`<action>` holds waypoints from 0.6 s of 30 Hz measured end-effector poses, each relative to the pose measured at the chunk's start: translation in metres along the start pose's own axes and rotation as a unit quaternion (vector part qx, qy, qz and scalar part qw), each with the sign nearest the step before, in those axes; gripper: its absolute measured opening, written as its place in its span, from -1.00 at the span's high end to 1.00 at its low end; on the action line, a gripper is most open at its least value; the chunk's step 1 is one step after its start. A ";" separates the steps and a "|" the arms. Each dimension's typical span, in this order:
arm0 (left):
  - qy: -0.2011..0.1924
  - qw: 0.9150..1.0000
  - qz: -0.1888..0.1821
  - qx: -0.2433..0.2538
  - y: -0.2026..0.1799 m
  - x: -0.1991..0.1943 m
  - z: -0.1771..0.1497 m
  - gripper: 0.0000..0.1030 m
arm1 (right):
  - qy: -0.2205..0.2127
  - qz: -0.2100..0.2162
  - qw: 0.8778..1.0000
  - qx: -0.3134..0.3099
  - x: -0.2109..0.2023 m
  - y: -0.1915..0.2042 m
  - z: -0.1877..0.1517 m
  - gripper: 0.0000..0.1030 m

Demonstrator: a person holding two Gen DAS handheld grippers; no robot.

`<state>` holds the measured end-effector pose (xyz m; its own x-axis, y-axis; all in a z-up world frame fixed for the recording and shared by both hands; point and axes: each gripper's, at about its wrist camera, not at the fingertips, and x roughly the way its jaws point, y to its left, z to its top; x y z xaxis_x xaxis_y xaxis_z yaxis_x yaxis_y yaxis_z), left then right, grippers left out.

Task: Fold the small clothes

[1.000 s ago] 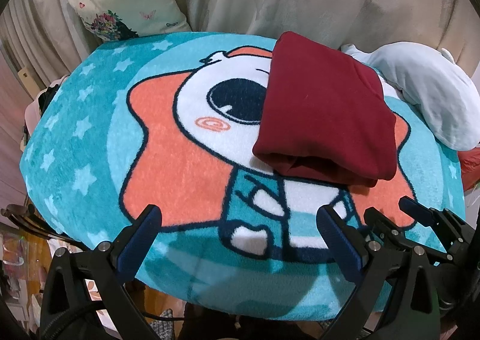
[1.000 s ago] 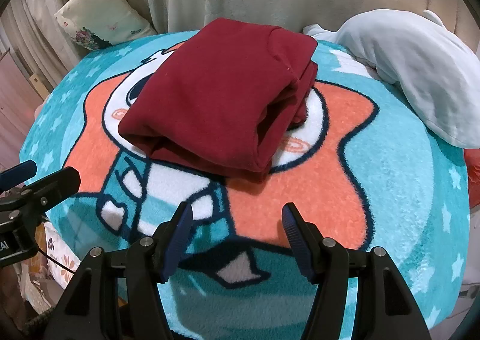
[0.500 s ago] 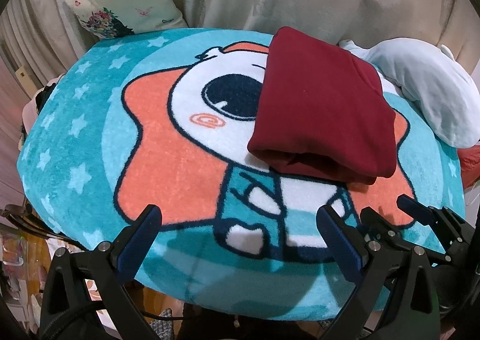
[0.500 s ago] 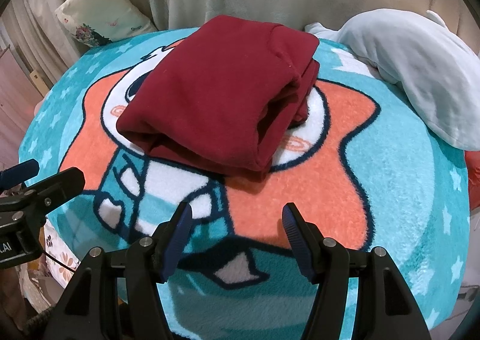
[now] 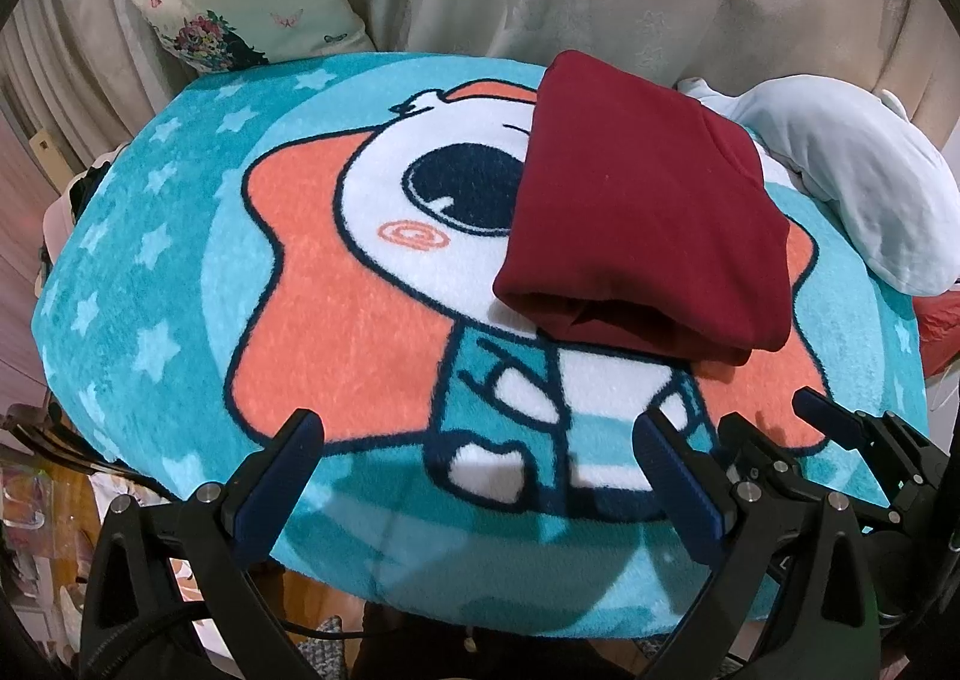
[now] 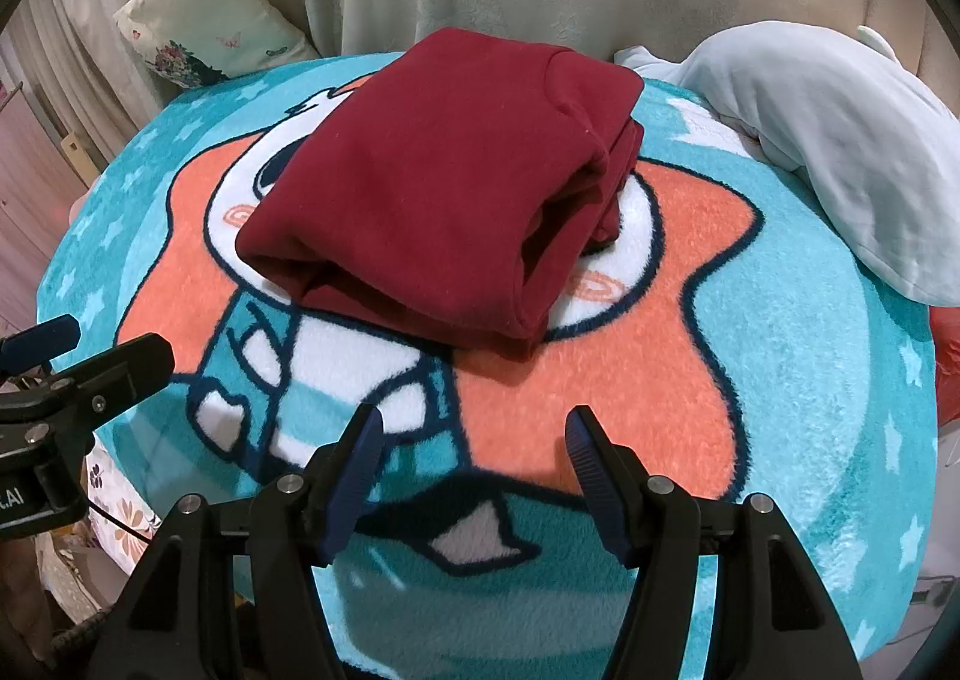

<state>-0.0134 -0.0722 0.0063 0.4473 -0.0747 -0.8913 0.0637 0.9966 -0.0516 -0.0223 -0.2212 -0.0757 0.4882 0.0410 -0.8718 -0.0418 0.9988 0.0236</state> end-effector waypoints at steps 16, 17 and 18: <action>-0.002 1.000 -0.003 -0.007 0.003 -0.006 -0.007 -0.99 | -0.007 -0.001 1.000 -0.003 -0.005 0.001 -0.004 -0.33; -0.003 1.000 -0.004 -0.007 0.004 -0.006 -0.007 -0.99 | -0.007 -0.001 1.000 -0.003 -0.006 0.001 -0.005 -0.33; -0.003 1.000 -0.004 -0.008 0.005 -0.007 -0.008 -0.99 | -0.007 -0.001 1.000 -0.003 -0.006 0.001 -0.005 -0.33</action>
<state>-0.0234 -0.0668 0.0085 0.4514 -0.0830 -0.8885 0.0535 0.9964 -0.0659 -0.0300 -0.2201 -0.0732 0.5007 0.0400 -0.8647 -0.0469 0.9987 0.0190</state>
